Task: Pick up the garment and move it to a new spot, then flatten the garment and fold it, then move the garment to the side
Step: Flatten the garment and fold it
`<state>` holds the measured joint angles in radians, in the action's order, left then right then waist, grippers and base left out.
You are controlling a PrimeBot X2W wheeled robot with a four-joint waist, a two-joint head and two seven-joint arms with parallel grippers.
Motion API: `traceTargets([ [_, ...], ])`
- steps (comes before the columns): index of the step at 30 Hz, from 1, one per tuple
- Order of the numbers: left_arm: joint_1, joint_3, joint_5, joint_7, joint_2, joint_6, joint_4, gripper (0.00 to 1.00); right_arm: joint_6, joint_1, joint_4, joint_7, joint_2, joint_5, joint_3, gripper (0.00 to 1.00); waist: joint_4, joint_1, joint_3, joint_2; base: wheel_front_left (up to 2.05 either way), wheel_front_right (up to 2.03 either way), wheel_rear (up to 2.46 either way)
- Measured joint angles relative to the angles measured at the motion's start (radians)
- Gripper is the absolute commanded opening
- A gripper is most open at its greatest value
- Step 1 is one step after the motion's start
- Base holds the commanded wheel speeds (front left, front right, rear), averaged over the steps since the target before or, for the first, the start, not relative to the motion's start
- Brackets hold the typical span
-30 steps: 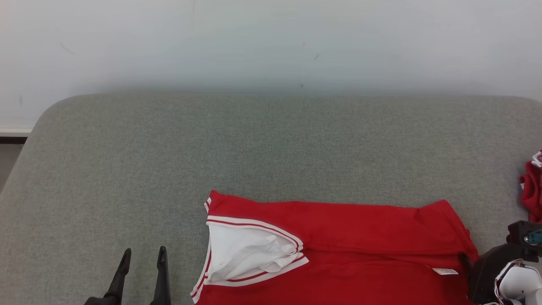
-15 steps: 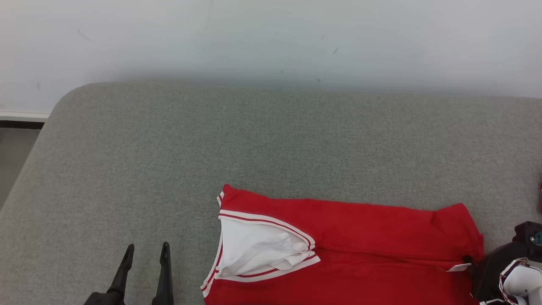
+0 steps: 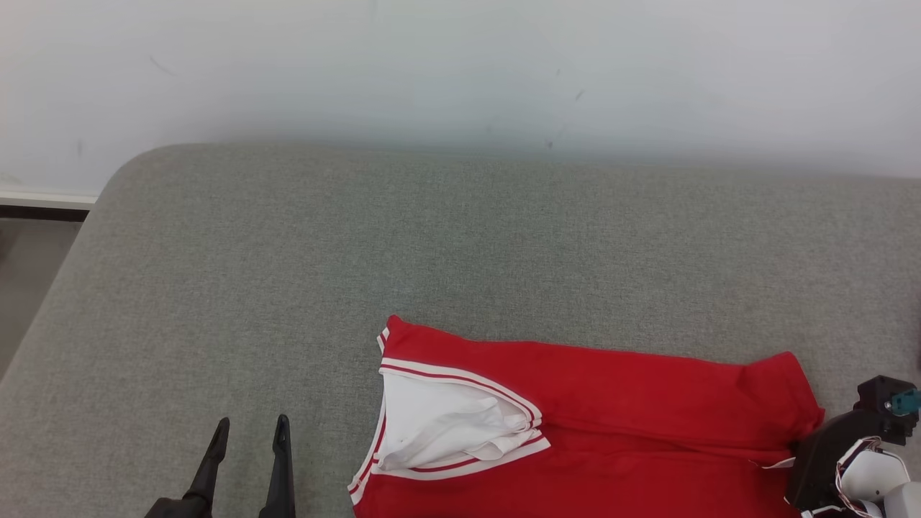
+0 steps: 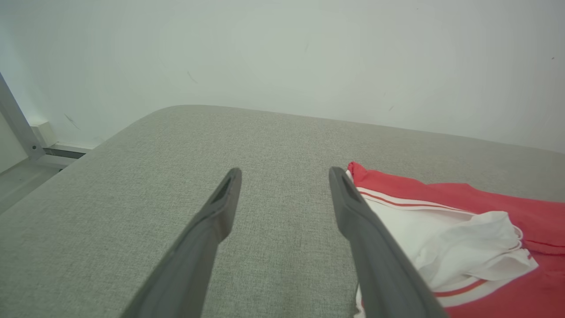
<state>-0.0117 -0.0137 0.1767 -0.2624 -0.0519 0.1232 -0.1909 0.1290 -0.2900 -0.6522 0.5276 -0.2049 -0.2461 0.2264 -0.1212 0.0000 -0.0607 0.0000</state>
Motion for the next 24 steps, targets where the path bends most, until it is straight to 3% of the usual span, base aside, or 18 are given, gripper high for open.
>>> traceTargets([
  [5,-0.002,0.002,-0.001,0.000,0.000,0.000,-0.001,1.00,0.000,0.002,-0.004,-0.029,-0.002,0.000,0.005,0.00,-0.002,0.0000,0.008,0.0000,0.00,0.00,0.00],
  [12,-0.009,0.003,0.000,0.000,0.000,0.000,-0.005,1.00,0.003,0.005,0.001,-0.089,-0.007,0.056,0.107,0.00,0.000,0.0000,0.021,0.0001,0.00,0.00,0.00],
  [24,-0.020,-0.004,0.009,0.000,0.000,-0.009,-0.003,1.00,0.003,0.064,0.188,-0.105,-0.014,0.200,0.321,0.00,0.019,0.0000,0.034,0.0002,0.00,0.00,0.00],
])
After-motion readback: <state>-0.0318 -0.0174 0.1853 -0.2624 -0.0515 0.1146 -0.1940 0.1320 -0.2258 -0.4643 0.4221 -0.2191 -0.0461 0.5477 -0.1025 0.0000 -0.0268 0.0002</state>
